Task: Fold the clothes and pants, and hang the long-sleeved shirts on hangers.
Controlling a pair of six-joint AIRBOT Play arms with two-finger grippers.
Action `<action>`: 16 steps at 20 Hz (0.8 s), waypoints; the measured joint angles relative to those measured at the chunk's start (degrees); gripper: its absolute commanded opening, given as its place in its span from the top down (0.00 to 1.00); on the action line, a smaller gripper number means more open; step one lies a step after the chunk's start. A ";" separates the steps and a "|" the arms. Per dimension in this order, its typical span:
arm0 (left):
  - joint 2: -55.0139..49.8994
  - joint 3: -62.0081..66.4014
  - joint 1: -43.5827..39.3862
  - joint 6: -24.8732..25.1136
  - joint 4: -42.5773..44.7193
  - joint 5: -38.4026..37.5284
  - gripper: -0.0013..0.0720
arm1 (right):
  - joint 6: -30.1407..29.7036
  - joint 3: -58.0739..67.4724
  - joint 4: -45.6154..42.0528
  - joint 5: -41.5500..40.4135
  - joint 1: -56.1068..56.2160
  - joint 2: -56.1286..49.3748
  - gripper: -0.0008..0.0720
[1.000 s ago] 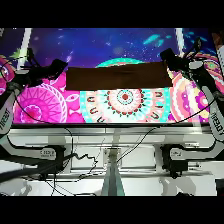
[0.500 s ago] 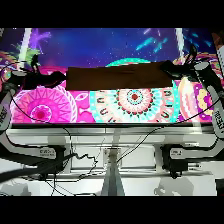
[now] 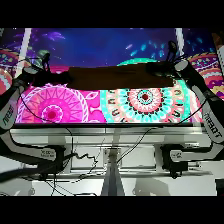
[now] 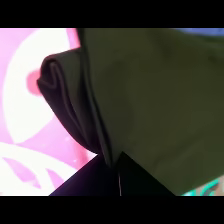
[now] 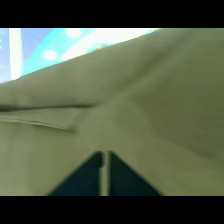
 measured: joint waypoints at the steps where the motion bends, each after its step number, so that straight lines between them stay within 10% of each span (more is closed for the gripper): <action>1: 1.60 0.59 0.33 0.02 -0.11 -1.25 0.97 | 0.00 0.07 0.00 -1.11 2.01 -0.02 0.97; 16: 38.69 2.73 8.81 -5.27 -1.20 -23.12 0.97 | 13.22 20.20 5.07 -6.08 39.28 -16.41 0.97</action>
